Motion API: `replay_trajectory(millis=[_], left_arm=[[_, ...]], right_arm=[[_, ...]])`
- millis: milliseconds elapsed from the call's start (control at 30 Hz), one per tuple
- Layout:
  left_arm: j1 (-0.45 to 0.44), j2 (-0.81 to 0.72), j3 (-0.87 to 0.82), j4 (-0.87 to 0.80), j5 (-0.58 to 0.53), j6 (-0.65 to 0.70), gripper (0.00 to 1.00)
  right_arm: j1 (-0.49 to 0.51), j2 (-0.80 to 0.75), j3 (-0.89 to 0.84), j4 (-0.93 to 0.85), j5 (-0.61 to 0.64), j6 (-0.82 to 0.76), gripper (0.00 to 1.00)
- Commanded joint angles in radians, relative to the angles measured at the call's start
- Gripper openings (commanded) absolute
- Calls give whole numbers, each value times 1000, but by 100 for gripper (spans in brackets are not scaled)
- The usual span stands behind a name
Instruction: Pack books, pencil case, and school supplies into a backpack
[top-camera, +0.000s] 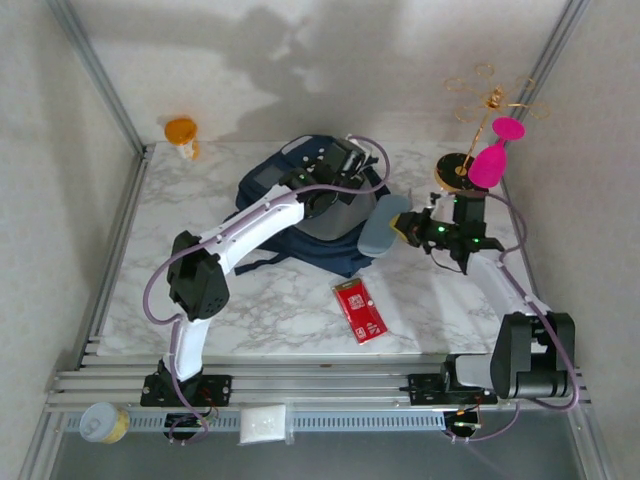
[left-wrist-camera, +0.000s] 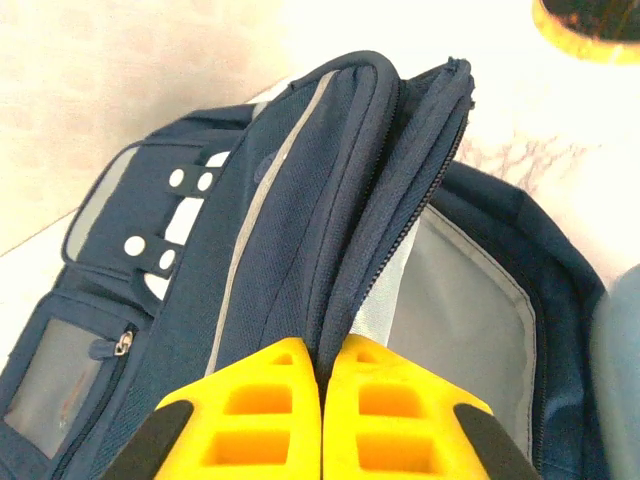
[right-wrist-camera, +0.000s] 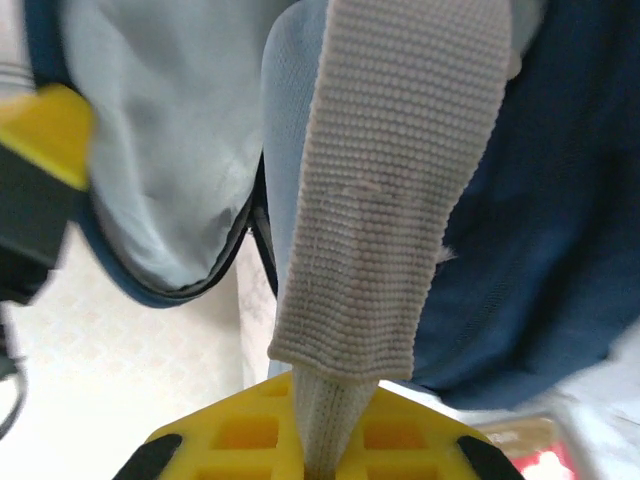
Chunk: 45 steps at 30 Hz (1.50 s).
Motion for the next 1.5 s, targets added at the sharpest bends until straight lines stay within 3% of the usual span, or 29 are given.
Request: replay_trajectory(millis=[0, 200, 367, 533, 667, 767, 867, 967, 1033, 1067, 1133, 1200, 1333, 1467], left_arm=[[-52, 27, 141, -32, -72, -129, 0], [-69, 20, 208, -79, -48, -291, 0], [-64, 11, 211, -80, -131, -320, 0], [-7, 16, 217, -86, -149, -424, 0], [25, 0, 183, -58, -127, -453, 0], [45, -5, 166, -46, -111, -493, 0], [50, -9, 124, -4, -16, -493, 0], [50, -5, 93, 4, 28, -496, 0], [48, -11, 47, 25, 128, -486, 0], [45, -16, 29, 34, 173, -480, 4], [38, -37, -11, 35, 258, -458, 29], [47, -100, -102, 62, 320, -472, 42], [107, -369, -481, 329, 438, -564, 55], [223, -553, -785, 472, 410, -700, 63]], right_arm=[[71, 85, 9, 255, 99, 221, 8], [184, 361, 204, 473, 224, 357, 7], [286, 577, 384, 541, 360, 339, 9], [311, 705, 470, 586, 347, 292, 43], [311, 634, 415, 485, 375, 186, 57], [284, 512, 300, 426, 424, 156, 58], [235, 376, 168, 434, 440, 146, 61], [186, 270, 155, 287, 435, 69, 62], [143, 194, 126, 233, 430, 42, 62], [123, 161, 115, 215, 419, 29, 62], [84, 108, 122, 113, 431, -10, 62], [64, 70, 135, 28, 429, -64, 63], [75, -8, 123, -100, 449, -122, 66], [169, -34, 94, -176, 496, -102, 68]])
